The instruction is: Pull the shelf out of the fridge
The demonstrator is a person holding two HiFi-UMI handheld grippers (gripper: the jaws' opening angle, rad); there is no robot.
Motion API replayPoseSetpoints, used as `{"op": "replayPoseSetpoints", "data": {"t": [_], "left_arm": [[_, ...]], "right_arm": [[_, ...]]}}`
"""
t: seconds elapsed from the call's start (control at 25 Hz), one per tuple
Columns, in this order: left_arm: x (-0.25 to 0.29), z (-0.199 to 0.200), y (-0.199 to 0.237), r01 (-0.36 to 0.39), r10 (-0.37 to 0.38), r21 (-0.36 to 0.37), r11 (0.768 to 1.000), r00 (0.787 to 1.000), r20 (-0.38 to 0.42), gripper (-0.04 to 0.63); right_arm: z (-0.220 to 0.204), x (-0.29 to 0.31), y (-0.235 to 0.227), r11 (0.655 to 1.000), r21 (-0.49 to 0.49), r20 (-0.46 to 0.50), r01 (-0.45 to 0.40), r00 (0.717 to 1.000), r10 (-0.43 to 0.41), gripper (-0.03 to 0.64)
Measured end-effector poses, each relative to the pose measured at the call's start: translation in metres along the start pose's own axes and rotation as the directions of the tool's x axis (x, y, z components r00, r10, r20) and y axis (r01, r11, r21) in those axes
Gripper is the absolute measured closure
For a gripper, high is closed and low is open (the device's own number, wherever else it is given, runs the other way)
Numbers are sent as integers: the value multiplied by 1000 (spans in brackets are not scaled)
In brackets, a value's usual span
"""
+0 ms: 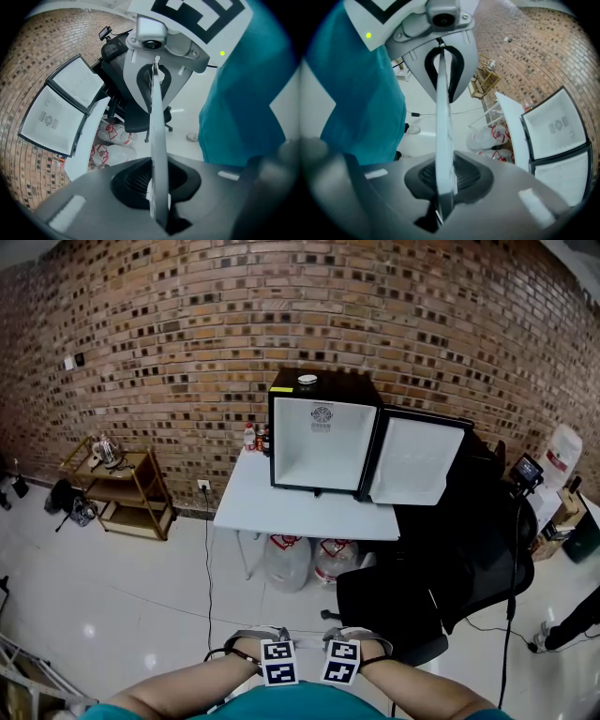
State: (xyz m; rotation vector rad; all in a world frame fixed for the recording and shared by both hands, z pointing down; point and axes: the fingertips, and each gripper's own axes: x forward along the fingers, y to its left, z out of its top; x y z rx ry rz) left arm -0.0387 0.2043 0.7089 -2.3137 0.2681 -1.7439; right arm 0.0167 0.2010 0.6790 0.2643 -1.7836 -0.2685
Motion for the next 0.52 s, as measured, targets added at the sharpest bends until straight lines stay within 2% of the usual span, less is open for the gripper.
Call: {"op": "replayPoseSetpoints", "data": {"t": [0.52], "left_arm": [[0, 1, -4, 3, -3, -2, 1000, 1000, 1, 560]], "right_arm": [[0, -1, 3, 1000, -5, 4, -2, 1000, 2, 581]]}}
